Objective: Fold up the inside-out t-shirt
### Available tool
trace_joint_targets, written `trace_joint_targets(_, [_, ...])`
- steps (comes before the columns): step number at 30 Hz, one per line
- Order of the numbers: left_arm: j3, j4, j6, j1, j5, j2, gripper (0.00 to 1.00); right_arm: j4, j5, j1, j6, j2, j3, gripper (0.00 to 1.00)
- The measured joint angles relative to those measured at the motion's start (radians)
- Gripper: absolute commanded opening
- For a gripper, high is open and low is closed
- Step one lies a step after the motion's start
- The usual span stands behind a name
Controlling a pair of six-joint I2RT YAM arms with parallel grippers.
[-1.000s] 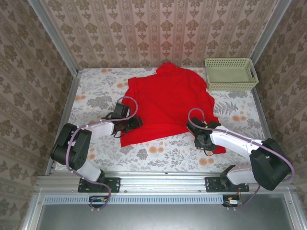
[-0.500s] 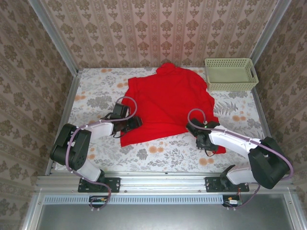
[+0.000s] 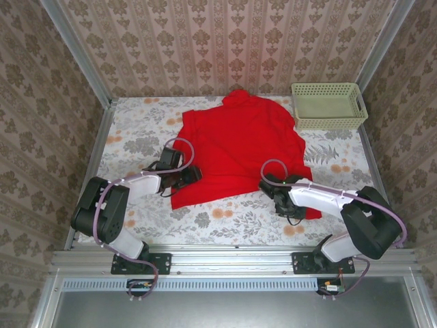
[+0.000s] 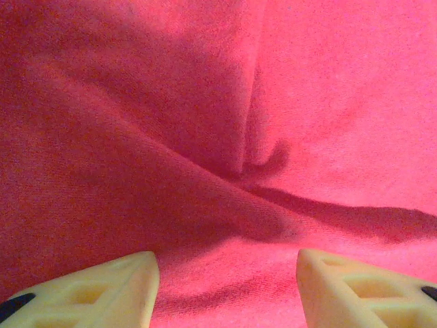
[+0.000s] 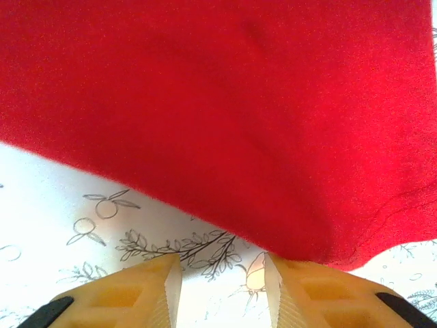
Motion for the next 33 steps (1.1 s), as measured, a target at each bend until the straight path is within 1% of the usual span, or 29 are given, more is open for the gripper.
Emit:
trace_joint_targets(3, [-0.002, 0.000, 0.000, 0.003, 0.001, -0.002, 0.58, 0.000, 0.016, -0.017, -0.001, 0.000, 0.000, 0.39])
trace_joint_targets(9, [-0.002, 0.000, 0.000, 0.008, 0.007, -0.002, 0.58, 0.000, 0.045, -0.045, -0.023, 0.000, 0.000, 0.33])
trace_joint_targets(15, [-0.002, 0.000, 0.000, 0.009, 0.008, -0.002, 0.58, 0.000, 0.060, -0.047, -0.032, 0.006, 0.000, 0.26])
trace_joint_targets(22, [-0.002, 0.000, 0.000, 0.009, 0.010, -0.002, 0.58, -0.001, 0.061, -0.047, -0.046, 0.014, 0.000, 0.12])
trace_joint_targets(26, [-0.002, 0.000, 0.000, 0.009, 0.010, -0.002, 0.58, -0.008, 0.063, -0.032, -0.044, 0.013, 0.000, 0.04])
trace_joint_targets(28, [-0.002, 0.000, 0.000, 0.009, 0.010, -0.001, 0.58, -0.019, 0.063, -0.014, -0.041, 0.011, 0.002, 0.01])
trace_joint_targets(33, [-0.002, 0.000, 0.000, 0.010, 0.011, 0.000, 0.58, -0.056, 0.062, 0.045, -0.018, -0.009, 0.008, 0.00])
